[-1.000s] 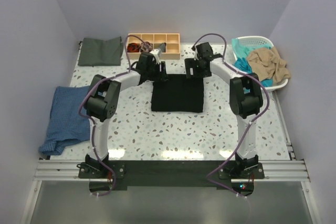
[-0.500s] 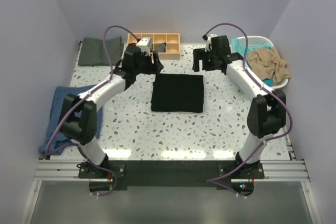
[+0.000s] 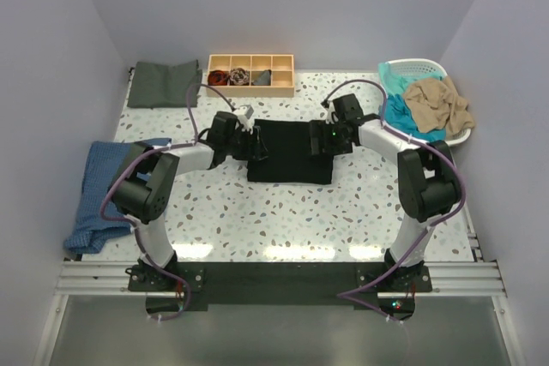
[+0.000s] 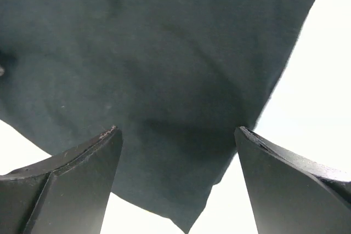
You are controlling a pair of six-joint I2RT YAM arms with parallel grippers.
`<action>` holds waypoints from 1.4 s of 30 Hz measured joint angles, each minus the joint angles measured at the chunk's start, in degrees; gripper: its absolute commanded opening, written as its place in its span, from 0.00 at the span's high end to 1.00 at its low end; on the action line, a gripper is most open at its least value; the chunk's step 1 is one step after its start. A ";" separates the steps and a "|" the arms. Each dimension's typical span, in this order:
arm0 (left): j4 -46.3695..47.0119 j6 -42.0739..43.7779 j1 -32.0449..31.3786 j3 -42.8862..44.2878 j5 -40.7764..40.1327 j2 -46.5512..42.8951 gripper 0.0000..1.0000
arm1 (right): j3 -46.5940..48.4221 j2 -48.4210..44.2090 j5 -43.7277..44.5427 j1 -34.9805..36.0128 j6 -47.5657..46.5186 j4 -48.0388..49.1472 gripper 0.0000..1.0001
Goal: Fold and stack the t-shirts
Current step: Fold the tshirt, then neatly place the folded tshirt to the corner
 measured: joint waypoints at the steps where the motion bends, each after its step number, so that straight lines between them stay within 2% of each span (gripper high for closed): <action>1: -0.15 -0.28 0.00 0.07 -0.39 0.00 0.36 | 0.02 0.07 0.57 0.00 0.02 -0.20 0.12; 7: -1.22 -0.59 -0.61 0.37 -4.13 -0.39 0.32 | 1.09 0.33 4.98 0.00 -0.02 -3.08 0.12; 10: -3.08 -0.39 -0.61 0.26 -6.62 -1.97 0.26 | 1.05 -0.04 6.01 -0.07 -0.04 -3.15 0.12; 11: -3.72 -0.33 -0.55 0.07 -7.43 -2.99 0.12 | 1.01 -0.52 6.16 -0.07 -0.07 -3.15 0.12; 14: -4.98 0.17 -0.33 -0.44 -8.59 -6.67 0.00 | 0.96 -3.28 7.04 -0.07 -0.26 -3.17 0.11; 20: -4.31 0.79 0.07 -0.42 -9.38 -11.89 0.00 | 0.98 -7.69 7.04 -0.07 -0.83 -3.15 0.11; 31: -4.11 1.16 0.42 -1.68 -9.42 -5.99 0.00 | 0.96 -7.65 7.39 -0.07 -1.20 -3.28 0.11; 34: -3.56 1.14 0.42 -1.68 -8.17 -3.43 0.00 | 0.66 -7.65 7.52 -0.07 -1.49 -3.28 0.11; 41: 4.20 0.57 0.35 -1.33 -0.81 0.22 0.00 | 0.31 -7.63 8.48 -0.07 -1.68 -3.26 0.11; 42: 5.95 0.15 0.31 -1.31 0.87 0.94 0.03 | 0.28 -7.63 8.50 -0.07 -1.70 -3.26 0.11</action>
